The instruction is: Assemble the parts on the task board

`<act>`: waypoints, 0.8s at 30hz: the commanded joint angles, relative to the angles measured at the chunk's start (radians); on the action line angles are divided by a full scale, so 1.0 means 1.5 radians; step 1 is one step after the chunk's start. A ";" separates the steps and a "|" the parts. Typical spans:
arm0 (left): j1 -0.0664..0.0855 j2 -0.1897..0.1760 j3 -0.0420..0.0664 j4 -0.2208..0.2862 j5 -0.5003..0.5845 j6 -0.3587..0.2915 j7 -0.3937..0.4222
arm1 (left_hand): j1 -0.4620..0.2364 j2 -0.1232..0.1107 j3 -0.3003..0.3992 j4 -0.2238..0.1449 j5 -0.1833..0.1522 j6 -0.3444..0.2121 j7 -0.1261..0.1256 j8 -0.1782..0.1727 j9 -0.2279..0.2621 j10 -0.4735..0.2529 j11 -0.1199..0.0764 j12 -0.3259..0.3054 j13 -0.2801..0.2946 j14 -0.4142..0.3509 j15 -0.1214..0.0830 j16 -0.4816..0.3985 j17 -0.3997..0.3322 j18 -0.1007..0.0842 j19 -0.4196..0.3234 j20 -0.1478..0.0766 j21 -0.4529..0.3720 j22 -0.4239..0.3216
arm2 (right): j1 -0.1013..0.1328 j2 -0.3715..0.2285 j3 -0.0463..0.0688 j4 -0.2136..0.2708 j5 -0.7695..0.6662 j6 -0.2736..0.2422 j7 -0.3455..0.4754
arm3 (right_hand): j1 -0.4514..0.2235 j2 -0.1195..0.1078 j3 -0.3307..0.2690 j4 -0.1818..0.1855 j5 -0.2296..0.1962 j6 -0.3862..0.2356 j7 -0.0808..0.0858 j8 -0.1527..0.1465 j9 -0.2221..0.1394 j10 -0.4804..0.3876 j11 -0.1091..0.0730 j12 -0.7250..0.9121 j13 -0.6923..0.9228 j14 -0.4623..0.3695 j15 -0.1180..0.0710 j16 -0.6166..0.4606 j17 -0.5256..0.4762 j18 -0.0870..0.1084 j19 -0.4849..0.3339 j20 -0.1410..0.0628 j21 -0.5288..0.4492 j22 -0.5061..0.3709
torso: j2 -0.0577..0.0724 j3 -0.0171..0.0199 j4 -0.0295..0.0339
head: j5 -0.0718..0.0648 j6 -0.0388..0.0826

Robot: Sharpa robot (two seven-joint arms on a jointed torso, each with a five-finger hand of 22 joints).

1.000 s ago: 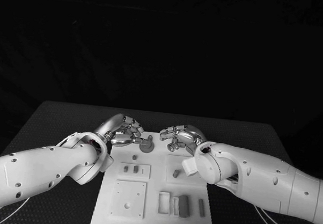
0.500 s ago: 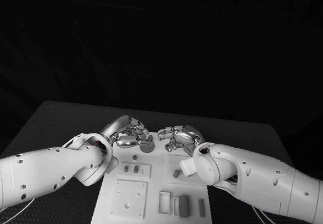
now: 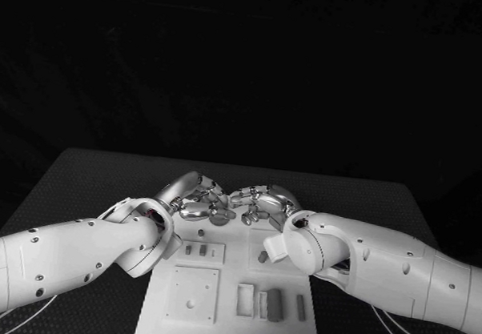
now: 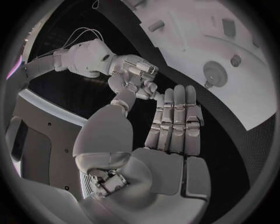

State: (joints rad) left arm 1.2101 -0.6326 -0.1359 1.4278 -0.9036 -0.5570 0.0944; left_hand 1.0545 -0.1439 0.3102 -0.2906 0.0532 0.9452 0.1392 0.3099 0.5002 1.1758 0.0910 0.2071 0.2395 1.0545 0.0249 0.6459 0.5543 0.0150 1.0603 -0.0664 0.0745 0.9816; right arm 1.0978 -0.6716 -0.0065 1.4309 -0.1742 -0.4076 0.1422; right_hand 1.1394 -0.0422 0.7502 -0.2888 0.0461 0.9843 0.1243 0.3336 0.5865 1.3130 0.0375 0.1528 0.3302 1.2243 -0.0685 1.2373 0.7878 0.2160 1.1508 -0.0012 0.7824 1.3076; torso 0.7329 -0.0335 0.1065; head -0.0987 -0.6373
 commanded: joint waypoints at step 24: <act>0.001 0.005 0.001 -0.001 0.007 0.019 0.011 | 0.042 0.052 0.055 0.008 -0.003 0.017 -0.003 0.004 0.000 0.012 -0.003 0.005 0.007 0.015 -0.002 -0.006 0.024 0.002 0.017 -0.006 0.001 0.001 | -0.006 0.015 -0.002 -0.005 -0.007 0.017 0.006 | -0.003 0.007 0.004 -0.002 0.002 0.003 0.000 0.002 0.002 0.004 0.000 0.001 0.003 -0.001 -0.003 -0.001 0.002 0.031 0.000 -0.002 -0.001 0.011 | 0.000 0.0000 0.0000 | -0.001 0.000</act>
State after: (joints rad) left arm 1.2099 -0.6282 -0.1363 1.4226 -0.9009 -0.5420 0.0955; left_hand 1.1167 -0.0745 0.3904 -0.2784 0.0532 0.9630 0.1357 0.3111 0.5008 1.1863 0.0872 0.2120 0.2495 1.0704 0.0232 0.6389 0.5903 0.0149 1.0815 -0.0733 0.0745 0.9826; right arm 1.0906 -0.6531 -0.0084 1.4200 -0.1763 -0.4053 0.1427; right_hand 1.1317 -0.0421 0.7534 -0.2913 0.0426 0.9822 0.1257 0.3328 0.5883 1.3147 0.0396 0.1476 0.3353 1.2250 -0.0653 1.2373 0.7891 0.2163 1.1523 0.0005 0.7824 1.3075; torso 0.7327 -0.0332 0.1061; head -0.0997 -0.6372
